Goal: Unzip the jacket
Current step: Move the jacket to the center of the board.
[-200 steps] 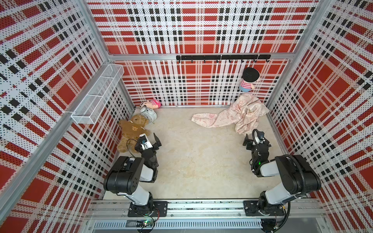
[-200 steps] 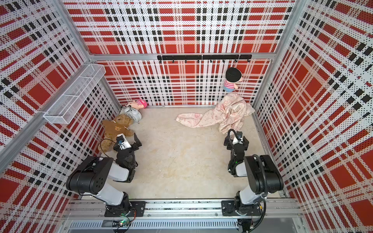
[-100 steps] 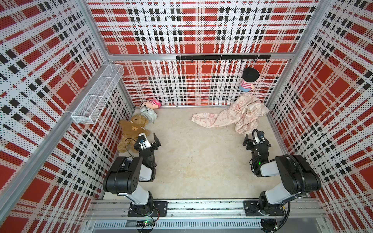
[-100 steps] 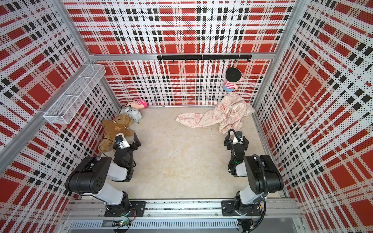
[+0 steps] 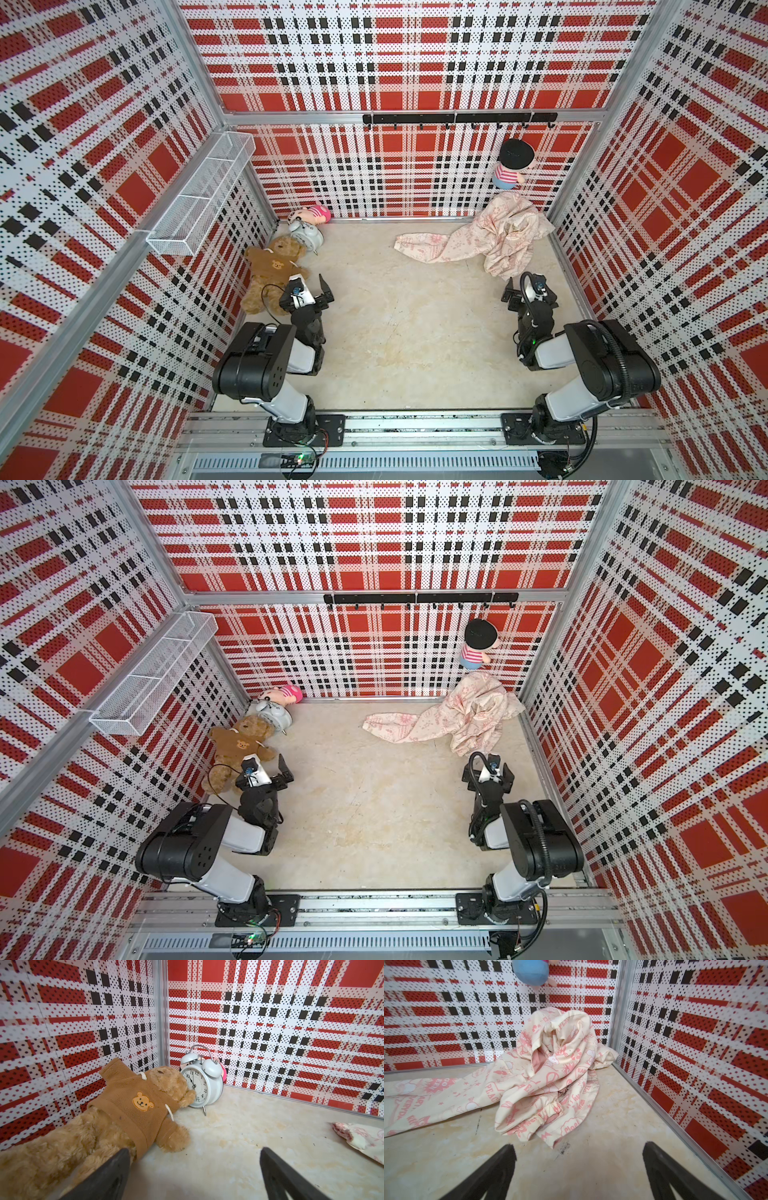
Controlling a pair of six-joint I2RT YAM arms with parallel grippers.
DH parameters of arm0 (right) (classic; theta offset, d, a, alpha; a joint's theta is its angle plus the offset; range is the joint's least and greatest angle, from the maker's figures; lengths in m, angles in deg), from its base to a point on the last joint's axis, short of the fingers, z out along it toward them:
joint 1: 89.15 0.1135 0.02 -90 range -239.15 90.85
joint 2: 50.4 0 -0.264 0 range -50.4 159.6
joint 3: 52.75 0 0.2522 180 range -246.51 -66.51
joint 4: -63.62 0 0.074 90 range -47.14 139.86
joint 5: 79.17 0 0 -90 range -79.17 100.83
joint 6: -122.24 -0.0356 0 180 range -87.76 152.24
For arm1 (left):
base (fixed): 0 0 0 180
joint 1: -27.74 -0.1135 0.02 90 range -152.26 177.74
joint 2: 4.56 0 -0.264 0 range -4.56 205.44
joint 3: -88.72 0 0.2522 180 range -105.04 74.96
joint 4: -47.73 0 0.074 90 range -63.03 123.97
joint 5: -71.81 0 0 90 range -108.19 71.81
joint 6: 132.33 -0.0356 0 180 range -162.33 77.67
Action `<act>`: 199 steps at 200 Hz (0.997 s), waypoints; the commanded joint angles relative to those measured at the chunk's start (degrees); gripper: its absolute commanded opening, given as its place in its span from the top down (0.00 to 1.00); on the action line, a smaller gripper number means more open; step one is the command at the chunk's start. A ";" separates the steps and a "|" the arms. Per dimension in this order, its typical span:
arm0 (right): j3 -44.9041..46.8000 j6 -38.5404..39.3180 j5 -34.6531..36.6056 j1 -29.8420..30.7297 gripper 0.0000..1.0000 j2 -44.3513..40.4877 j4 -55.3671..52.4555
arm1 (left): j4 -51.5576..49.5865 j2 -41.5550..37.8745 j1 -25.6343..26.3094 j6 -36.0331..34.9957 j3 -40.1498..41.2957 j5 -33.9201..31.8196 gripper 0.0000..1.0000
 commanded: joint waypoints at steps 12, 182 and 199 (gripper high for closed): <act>4.00 11.27 26.93 10.96 0.00 -7.77 17.68 | 9.15 -0.58 3.10 -2.81 3.35 -9.08 0.02; -72.68 -33.29 -41.48 -15.86 0.11 19.30 -84.58 | -56.86 -31.44 26.71 5.26 -24.11 -21.47 0.02; -78.99 -34.84 -42.34 -15.47 0.13 26.14 -87.34 | -58.83 -31.23 25.95 7.19 -26.21 -16.82 0.02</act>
